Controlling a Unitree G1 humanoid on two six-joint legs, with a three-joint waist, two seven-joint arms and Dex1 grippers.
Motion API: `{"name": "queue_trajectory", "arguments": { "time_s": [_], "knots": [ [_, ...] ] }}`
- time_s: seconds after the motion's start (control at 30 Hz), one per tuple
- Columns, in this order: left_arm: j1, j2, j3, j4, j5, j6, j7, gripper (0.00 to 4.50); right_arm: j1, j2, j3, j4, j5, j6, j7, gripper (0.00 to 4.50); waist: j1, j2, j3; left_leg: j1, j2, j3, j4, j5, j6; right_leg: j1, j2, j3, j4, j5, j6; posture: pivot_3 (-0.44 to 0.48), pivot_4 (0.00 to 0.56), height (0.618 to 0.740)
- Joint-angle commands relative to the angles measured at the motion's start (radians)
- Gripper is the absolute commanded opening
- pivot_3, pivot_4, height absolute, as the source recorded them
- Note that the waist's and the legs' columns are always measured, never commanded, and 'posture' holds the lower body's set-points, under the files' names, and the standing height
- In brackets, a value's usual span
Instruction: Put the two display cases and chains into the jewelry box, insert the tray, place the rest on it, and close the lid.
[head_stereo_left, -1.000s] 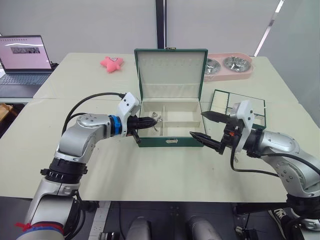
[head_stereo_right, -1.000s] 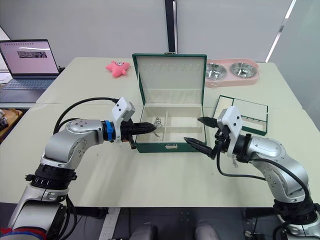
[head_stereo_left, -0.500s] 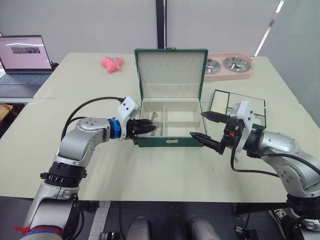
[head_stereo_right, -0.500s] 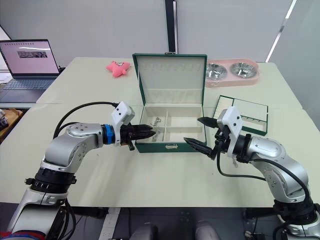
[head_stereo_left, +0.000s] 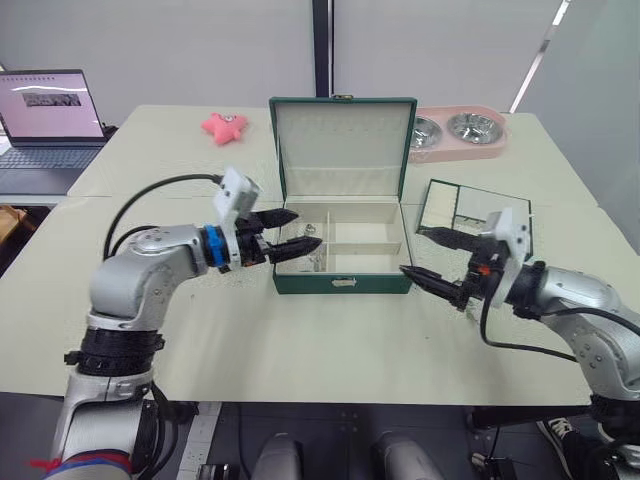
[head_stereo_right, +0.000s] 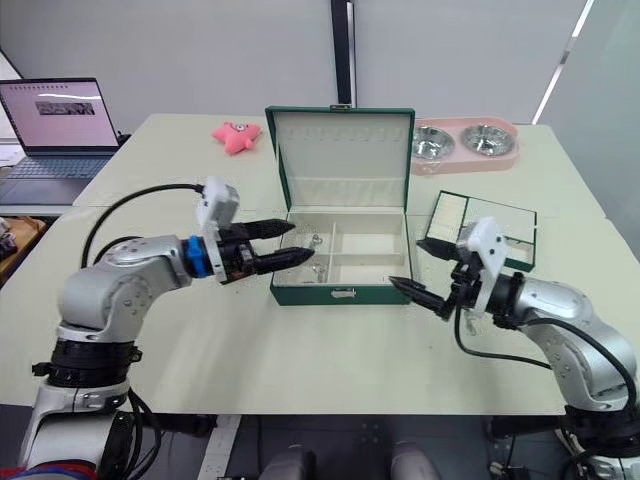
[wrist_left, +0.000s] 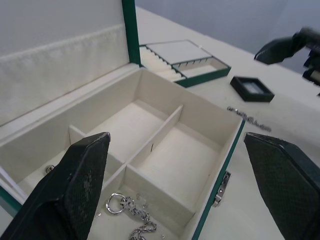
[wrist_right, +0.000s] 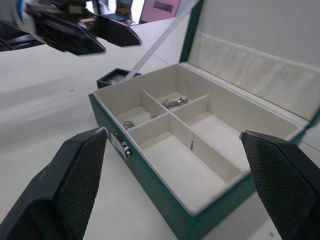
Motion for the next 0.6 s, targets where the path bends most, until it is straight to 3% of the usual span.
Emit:
{"name": "queue_trajectory", "arguments": {
  "time_s": [0.03,0.3,0.6],
  "knots": [
    [0.047,0.047,0.153,-0.074,-0.116,0.086,0.036,4.45,0.063,-0.012,-0.119,0.028,0.031,-0.034,0.014,4.50,-0.001,0.000,0.000,0.000,0.000,0.000,0.000,0.000,0.000,0.000,0.000,0.000,0.000,0.000,0.000,0.000,0.150,0.740],
    [0.325,0.162,0.342,-0.117,-0.073,0.081,0.124,4.45,0.216,-0.046,-0.244,0.225,-0.073,-0.184,0.040,4.50,-0.001,0.000,0.000,0.001,0.000,0.001,-0.001,0.000,0.000,0.001,0.000,0.001,0.000,0.000,0.000,0.000,0.150,0.740],
    [0.509,0.072,0.473,-0.008,0.102,-0.142,0.344,4.45,0.214,0.013,-0.322,0.506,-0.174,-0.430,-0.038,4.50,0.000,0.000,0.000,0.003,0.000,0.001,-0.001,0.000,0.000,0.002,0.000,0.001,0.000,0.000,0.000,0.000,0.150,0.740]
  ]
}}
